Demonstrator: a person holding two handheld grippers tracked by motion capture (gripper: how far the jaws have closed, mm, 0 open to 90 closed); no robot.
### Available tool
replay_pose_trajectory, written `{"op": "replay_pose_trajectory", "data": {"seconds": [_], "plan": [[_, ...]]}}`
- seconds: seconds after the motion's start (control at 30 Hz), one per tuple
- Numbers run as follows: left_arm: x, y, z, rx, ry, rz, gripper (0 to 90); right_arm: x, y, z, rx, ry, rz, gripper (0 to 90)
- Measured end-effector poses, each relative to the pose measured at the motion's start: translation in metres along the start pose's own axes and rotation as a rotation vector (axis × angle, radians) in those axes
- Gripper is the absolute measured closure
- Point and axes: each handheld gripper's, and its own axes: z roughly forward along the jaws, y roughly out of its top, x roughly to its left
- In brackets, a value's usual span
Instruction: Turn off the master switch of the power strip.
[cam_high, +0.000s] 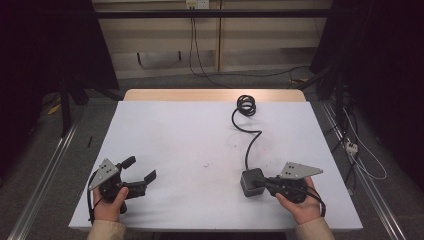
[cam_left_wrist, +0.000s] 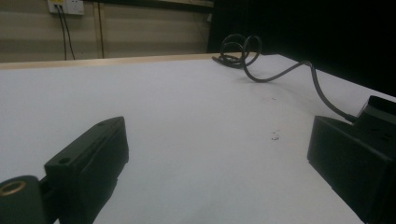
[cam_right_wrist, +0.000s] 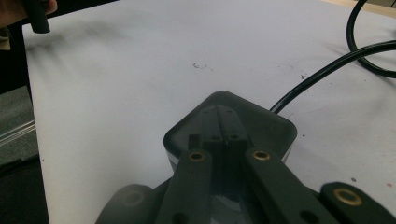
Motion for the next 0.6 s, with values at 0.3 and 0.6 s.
{"op": "replay_pose_trajectory", "data": {"seconds": [0.3, 0.6], "plan": [[0.0003, 0.0003, -0.0002, -0.002, -0.002, 0.001, 5.2, 0.0004, -0.0001, -0.0001, -0.002, -0.004, 0.003, 90.0], [0.0004, 0.0004, -0.0005, -0.002, 0.0, 0.002, 5.2, 0.0013, 0.0006, 0.0001, 0.0, -0.01, 0.002, 90.0]]}}
